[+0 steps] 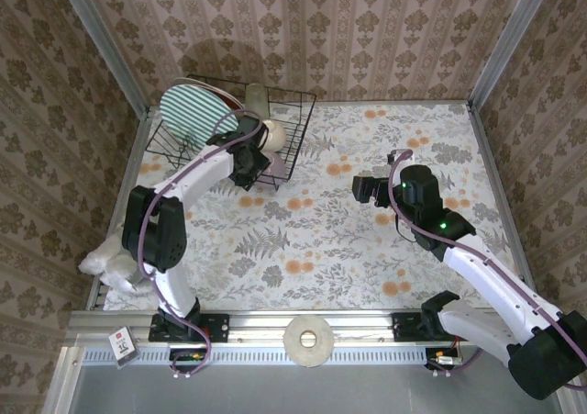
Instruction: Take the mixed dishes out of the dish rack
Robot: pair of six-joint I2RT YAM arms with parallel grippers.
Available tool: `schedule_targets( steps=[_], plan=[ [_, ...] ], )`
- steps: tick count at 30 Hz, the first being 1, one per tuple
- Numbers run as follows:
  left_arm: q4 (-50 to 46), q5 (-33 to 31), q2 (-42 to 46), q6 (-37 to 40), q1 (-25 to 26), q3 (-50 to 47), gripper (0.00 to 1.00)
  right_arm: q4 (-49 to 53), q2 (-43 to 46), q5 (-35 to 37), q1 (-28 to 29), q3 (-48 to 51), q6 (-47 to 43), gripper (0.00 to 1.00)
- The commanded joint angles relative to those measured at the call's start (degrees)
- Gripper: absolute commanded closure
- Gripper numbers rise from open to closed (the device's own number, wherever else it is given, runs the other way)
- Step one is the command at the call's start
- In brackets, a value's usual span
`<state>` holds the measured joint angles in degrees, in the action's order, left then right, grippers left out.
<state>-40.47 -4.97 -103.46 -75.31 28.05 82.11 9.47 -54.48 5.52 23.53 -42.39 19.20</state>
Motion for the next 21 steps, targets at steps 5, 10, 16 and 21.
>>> schedule_targets(
  steps=[5,10,16,21],
  plan=[
    [-1.56,0.08,-2.45,-3.83,0.25,2.1,0.65,0.54,0.51,-0.59,0.62,-0.32,-1.32,0.0],
    [-1.66,-0.03,-2.36,-3.94,0.55,1.65,0.83,0.37,0.51,-0.21,0.73,-0.26,-1.19,0.0],
    [-2.23,0.62,-2.42,-3.01,1.47,1.17,1.0,0.11,0.47,0.67,0.83,-0.37,-0.96,0.0],
    [-2.89,-0.17,-0.59,-1.08,3.18,-0.71,1.0,0.29,0.8,1.76,0.82,-0.36,-0.6,0.0]
  ],
)
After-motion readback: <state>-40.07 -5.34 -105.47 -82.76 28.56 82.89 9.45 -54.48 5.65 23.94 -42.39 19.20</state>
